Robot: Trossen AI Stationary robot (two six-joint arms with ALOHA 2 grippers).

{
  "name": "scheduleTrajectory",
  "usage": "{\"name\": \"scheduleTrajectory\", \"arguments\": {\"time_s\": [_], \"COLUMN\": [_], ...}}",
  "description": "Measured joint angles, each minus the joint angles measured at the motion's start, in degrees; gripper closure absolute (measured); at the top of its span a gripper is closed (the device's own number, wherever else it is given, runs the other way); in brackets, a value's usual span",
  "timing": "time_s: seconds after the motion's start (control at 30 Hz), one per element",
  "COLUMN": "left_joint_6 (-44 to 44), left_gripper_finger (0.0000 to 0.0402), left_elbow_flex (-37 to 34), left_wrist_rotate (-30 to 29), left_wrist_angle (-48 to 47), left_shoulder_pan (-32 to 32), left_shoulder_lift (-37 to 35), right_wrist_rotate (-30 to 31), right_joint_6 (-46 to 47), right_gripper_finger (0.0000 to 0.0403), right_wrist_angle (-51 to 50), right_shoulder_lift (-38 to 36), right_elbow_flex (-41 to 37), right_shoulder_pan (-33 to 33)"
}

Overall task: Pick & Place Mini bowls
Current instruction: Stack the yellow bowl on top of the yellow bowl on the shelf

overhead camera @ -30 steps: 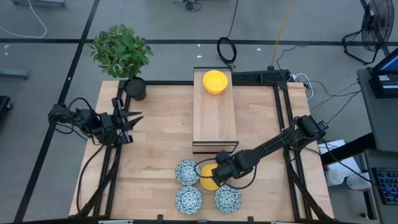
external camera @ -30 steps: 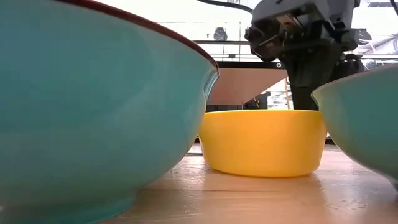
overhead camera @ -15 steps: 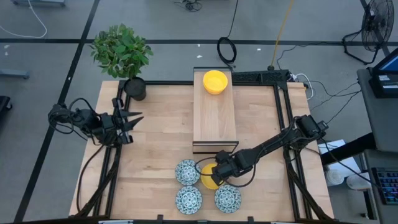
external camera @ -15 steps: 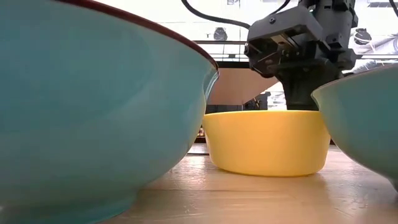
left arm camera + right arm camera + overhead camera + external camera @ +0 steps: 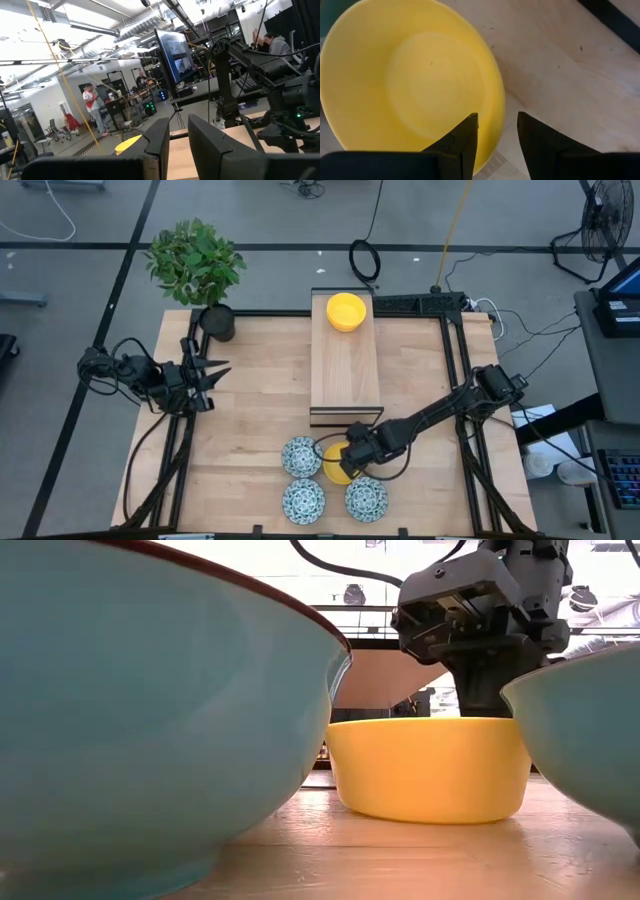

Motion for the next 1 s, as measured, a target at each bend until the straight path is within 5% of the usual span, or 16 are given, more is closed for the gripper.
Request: {"name": "scheduleTrajectory", "arguments": {"time_s": [0.57, 1.0], "left_joint_6": [0.0, 0.0], "left_gripper_finger": [0.0325, 0.0325], "left_elbow_flex": [0.0, 0.0], "left_wrist_rotate": [0.0, 0.0], "left_wrist_angle": [0.0, 0.0], "left_shoulder_pan": [0.0, 0.0], "left_shoulder_lift": [0.0, 0.0], "right_wrist_rotate": [0.0, 0.4], "right_joint_6": [-1.9, -6.2], "right_gripper_finger": [0.0395, 0.0400], "right_wrist_angle": [0.3, 0.5], "right_shoulder_lift": [0.0, -0.4], "right_elbow_flex": [0.0, 0.0], "right_shoulder_pan": [-0.2, -1.5]}}
